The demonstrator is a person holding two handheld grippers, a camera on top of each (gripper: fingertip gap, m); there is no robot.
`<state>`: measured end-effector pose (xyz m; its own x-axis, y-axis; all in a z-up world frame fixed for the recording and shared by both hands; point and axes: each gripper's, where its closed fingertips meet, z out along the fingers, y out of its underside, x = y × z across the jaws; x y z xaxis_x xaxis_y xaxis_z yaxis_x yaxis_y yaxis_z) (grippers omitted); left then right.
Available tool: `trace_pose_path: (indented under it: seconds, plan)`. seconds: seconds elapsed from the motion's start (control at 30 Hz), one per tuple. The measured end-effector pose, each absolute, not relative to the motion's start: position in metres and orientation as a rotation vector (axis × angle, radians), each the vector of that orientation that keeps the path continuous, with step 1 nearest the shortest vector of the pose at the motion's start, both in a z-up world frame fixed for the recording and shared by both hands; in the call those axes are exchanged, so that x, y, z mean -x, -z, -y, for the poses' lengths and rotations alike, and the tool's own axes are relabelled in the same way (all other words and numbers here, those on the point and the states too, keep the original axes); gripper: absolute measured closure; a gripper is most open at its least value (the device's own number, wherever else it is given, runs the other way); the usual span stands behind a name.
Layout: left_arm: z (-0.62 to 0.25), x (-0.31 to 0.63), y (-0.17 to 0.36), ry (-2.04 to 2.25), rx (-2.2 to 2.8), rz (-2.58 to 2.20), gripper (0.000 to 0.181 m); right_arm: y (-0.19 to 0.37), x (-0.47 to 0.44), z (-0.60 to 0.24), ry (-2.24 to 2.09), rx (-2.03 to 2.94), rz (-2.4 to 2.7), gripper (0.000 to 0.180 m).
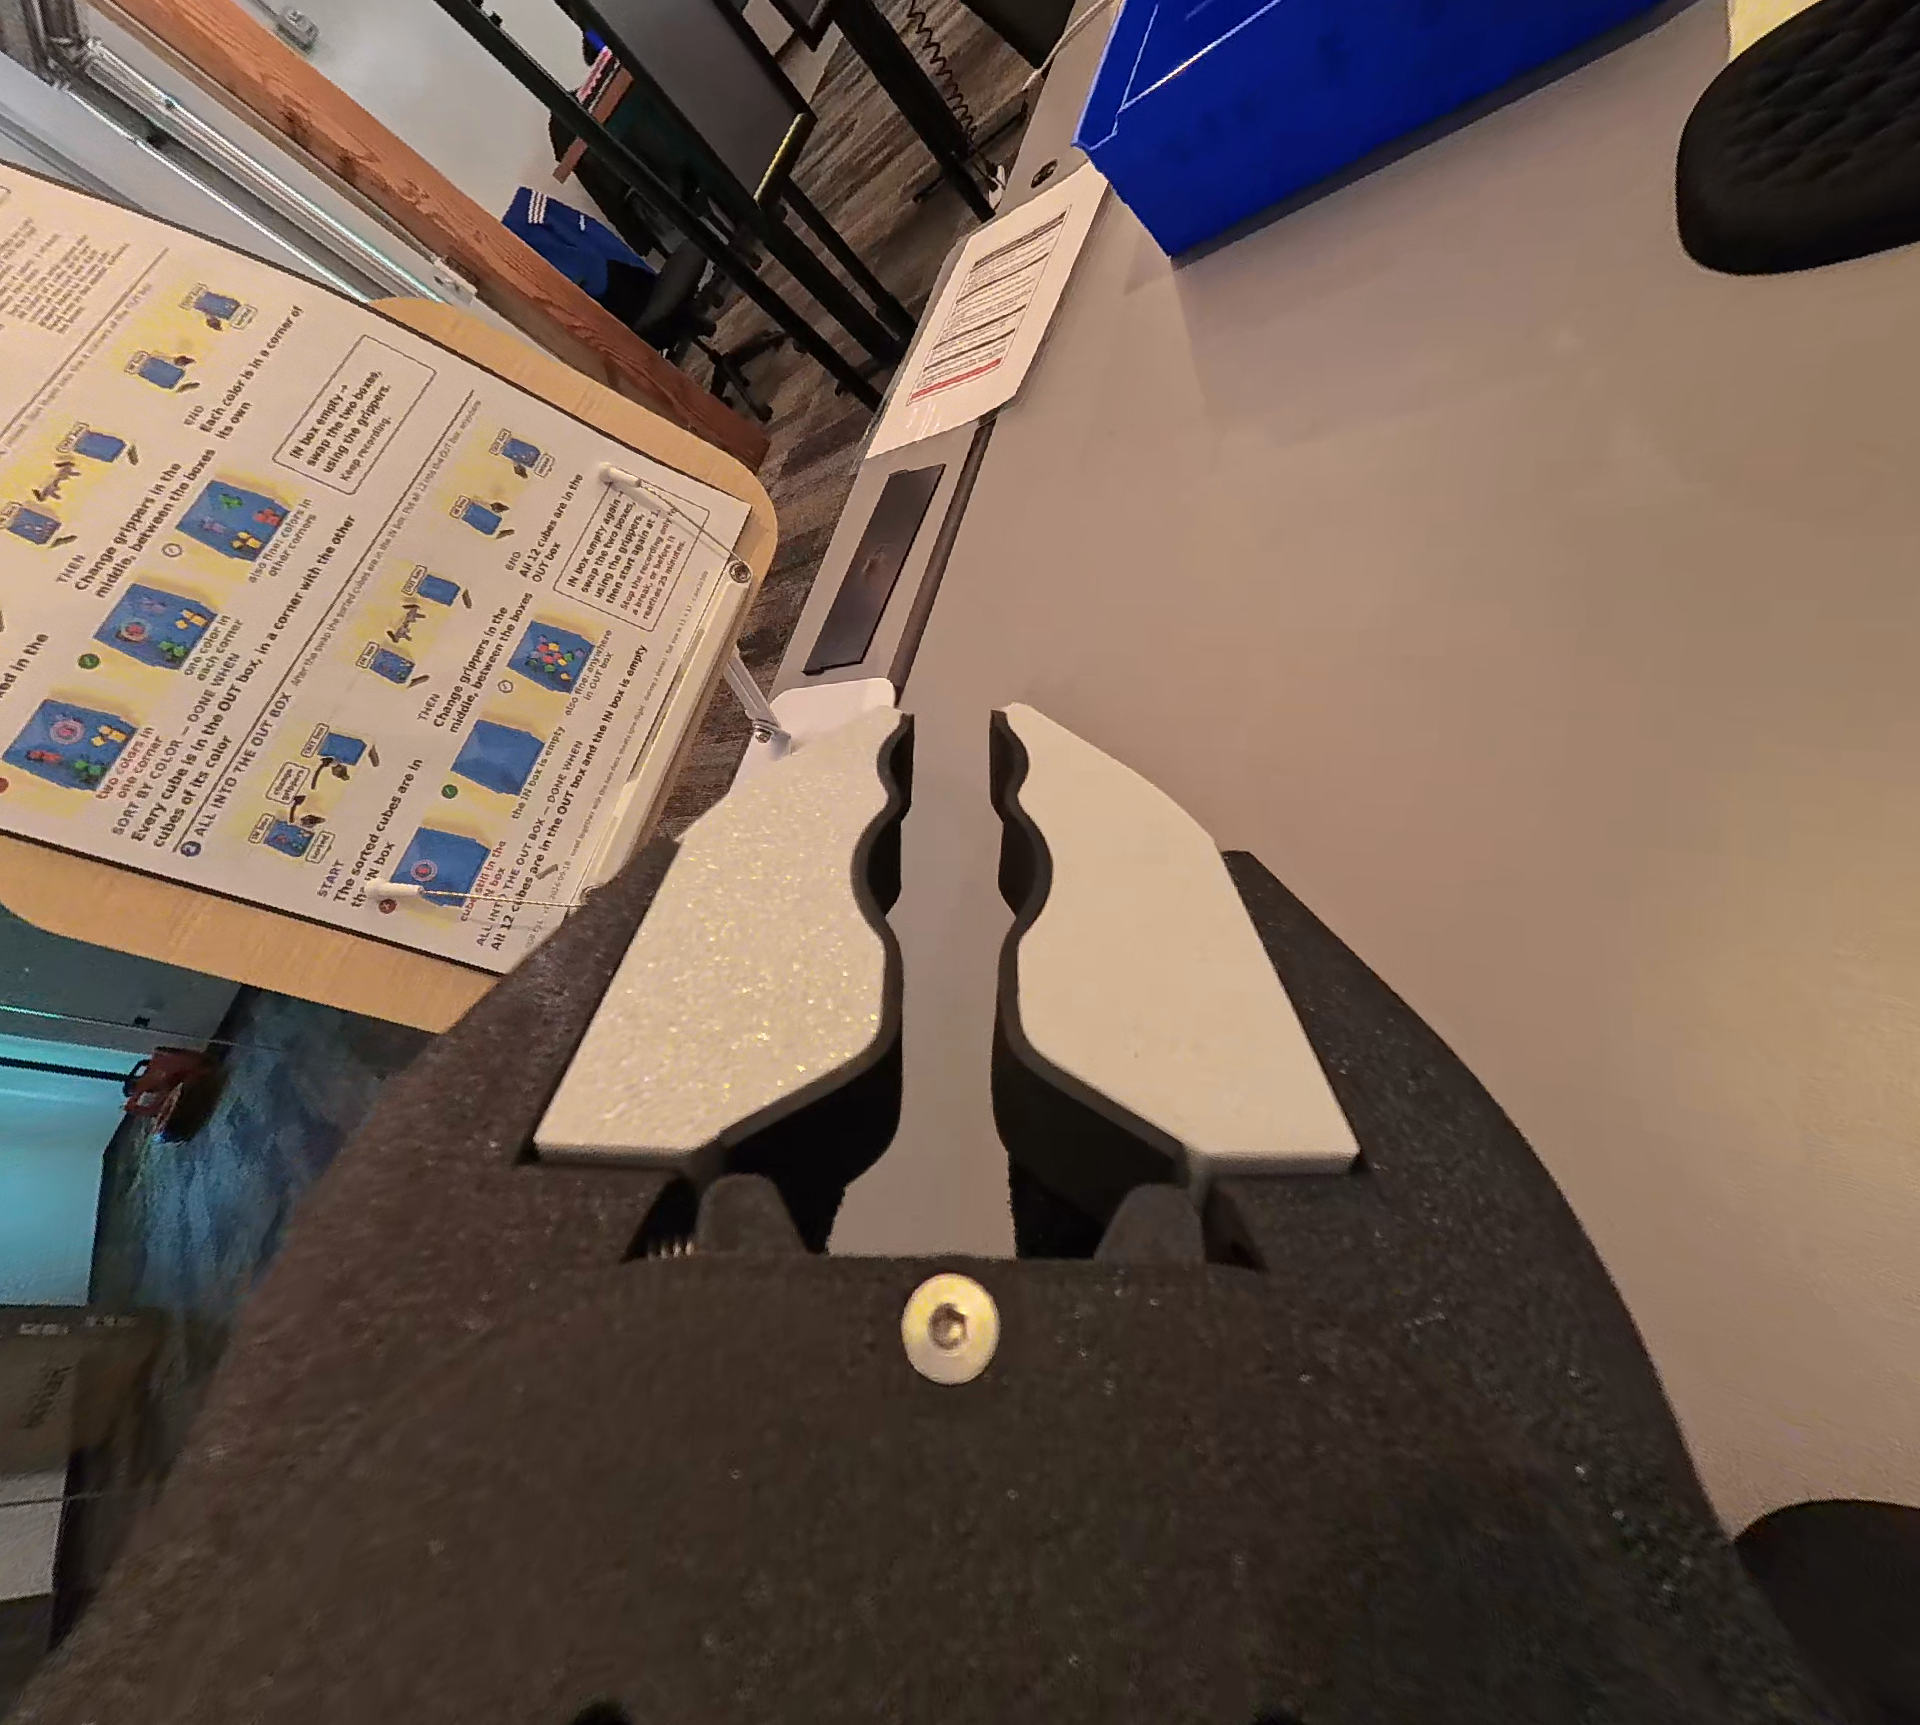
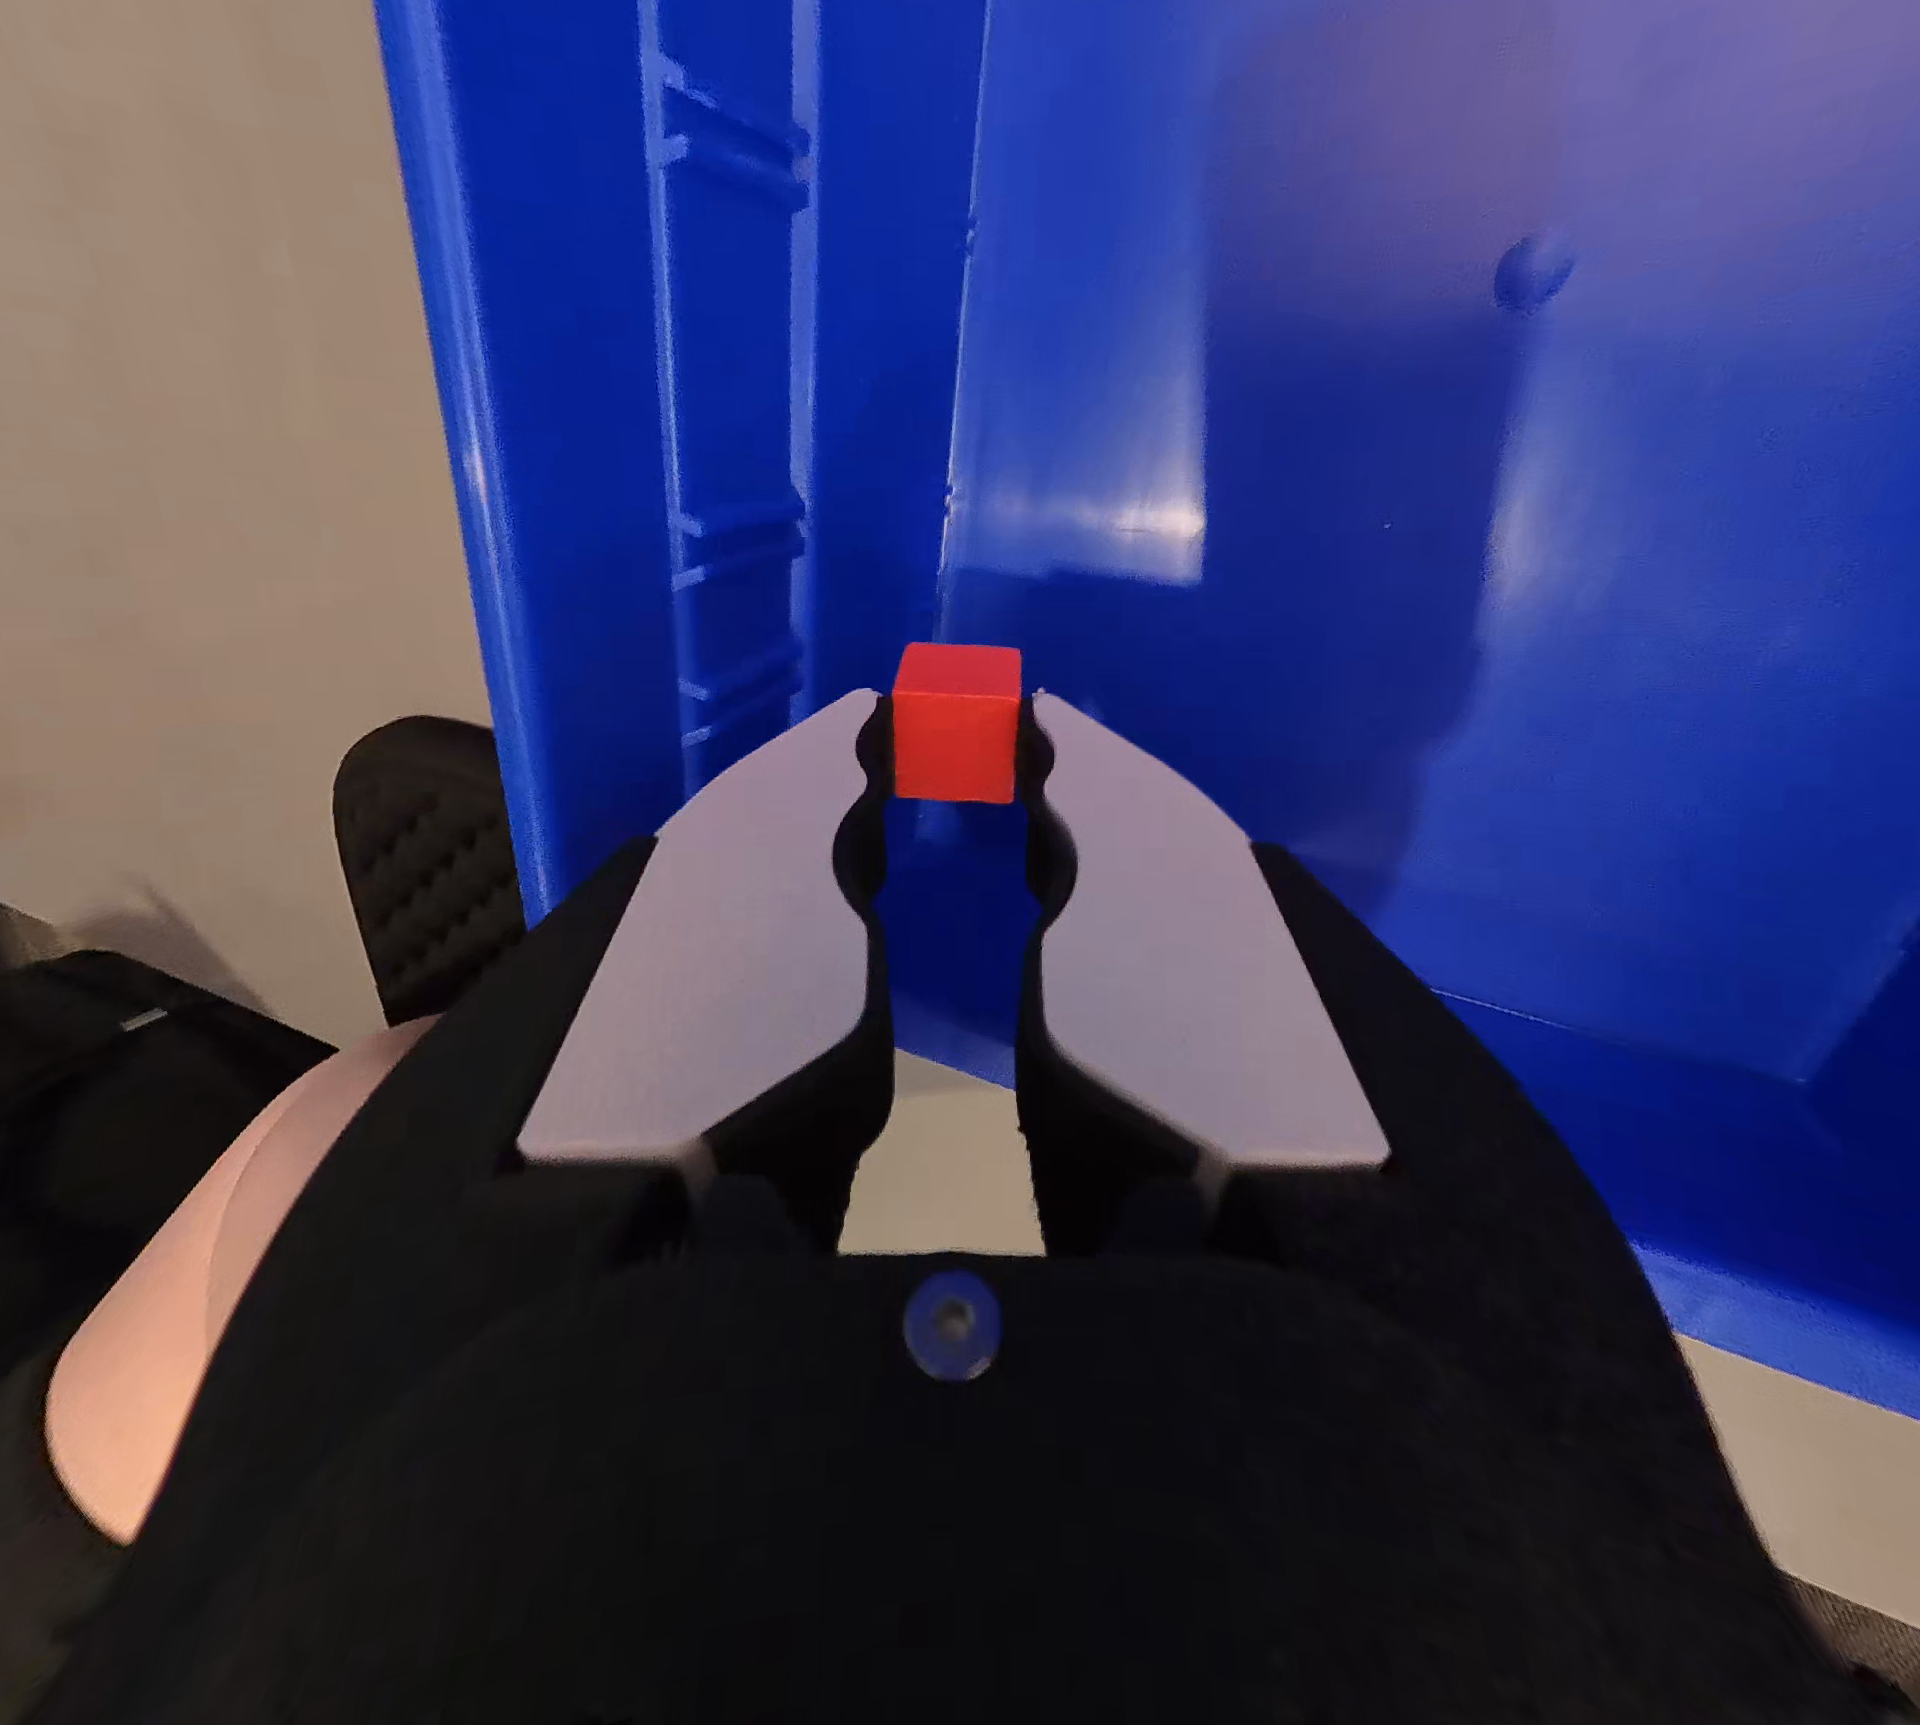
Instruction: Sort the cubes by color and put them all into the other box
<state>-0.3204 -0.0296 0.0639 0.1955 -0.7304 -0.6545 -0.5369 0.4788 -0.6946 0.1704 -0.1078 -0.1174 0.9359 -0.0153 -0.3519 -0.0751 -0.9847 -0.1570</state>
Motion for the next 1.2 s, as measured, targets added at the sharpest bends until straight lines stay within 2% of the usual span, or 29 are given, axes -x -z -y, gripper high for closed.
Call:
trace_pose_path:
  seconds: [0.4, 0.5, 0.57, 0.7, 0.8, 0.9, 1.03, 1.2]
  plan:
    - [0.034, 0.324, -0.065, 0.163, 1.182, -1.473, 0.168, 0.129, -0.234, 0.058, -0.34, 2.705, -0.434, 0.157]
    - [0.032, 0.33, -0.066, 0.149, 1.207, -1.47, 0.164, 0.131, -0.232, 0.053, -0.408, 2.675, -0.471, 0.135]
    - [0.029, 0.339, -0.069, 0.13, 1.239, -1.457, 0.161, 0.123, -0.234, 0.054, -0.4, 2.648, -0.479, 0.129]
    - [-0.008, 0.394, -0.088, -0.042, 1.333, -1.325, 0.159, 0.067, -0.234, 0.049, -0.334, 2.451, -0.413, 0.133]
    - [-0.06, 0.477, -0.097, -0.264, 1.501, -1.167, 0.16, 0.013, -0.23, 0.046, -0.223, 2.276, -0.328, 0.131]
    - [-0.101, 0.572, -0.083, -0.484, 1.716, -1.065, 0.16, -0.042, -0.209, 0.038, -0.185, 2.074, -0.172, 0.129]
    - [-0.125, 0.664, -0.045, -0.738, 1.876, -1.071, 0.168, -0.104, -0.165, 0.024, -0.206, 1.79, 0.085, 0.133]
    - [-0.126, 0.718, 0.046, -0.708, 2.321, -1.082, 0.16, -0.133, -0.125, 0.016, -0.297, 1.67, 0.205, 0.134]
